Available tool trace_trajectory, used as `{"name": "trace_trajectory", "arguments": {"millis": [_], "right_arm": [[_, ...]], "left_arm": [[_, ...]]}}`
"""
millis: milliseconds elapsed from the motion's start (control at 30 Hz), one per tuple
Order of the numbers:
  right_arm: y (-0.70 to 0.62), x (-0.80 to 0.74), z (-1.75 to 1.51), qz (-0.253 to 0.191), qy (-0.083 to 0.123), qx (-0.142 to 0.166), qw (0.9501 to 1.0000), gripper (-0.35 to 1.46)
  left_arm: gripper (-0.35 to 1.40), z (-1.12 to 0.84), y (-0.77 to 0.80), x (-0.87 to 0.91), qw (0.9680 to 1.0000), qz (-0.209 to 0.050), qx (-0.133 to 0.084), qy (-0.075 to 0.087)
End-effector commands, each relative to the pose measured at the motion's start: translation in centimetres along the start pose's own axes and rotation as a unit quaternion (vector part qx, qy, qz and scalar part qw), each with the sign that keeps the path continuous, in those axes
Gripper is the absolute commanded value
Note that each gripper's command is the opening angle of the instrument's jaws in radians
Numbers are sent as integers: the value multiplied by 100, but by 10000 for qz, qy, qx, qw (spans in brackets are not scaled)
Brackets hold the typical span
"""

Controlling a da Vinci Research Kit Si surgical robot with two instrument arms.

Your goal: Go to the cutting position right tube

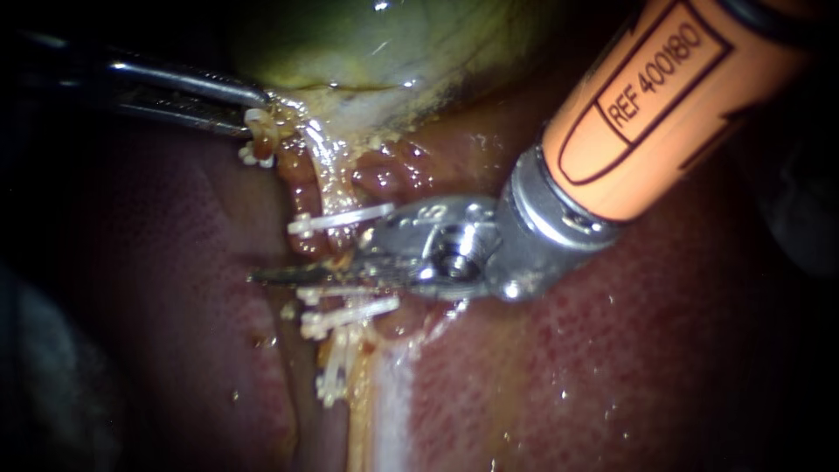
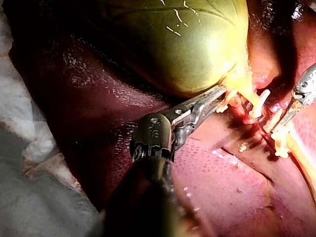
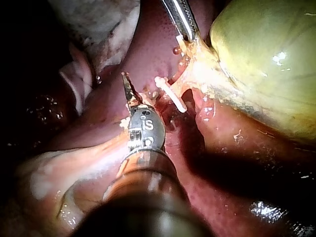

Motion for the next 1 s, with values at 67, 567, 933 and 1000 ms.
{"name": "trace_trajectory", "arguments": {"millis": [67, 567, 933, 1000], "right_arm": [[-1, -1, 1, -1, -1, 4, 10000, -35], [0, 3, 7, -25, 290, 61, 9996, 130], [-6, -19, -26, -195, 201, 371, 9989, 141], [-6, -24, -36, -225, 183, 429, 9987, 141]], "left_arm": [[-35, 0, 0, 0, 10000, 1, 0, -1], [-35, 0, 0, 0, 10000, 2, -3, -2], [-35, -2, 0, -1, 10000, 3, -6, -4], [-35, -2, -1, -1, 10000, 3, -7, -5]]}}
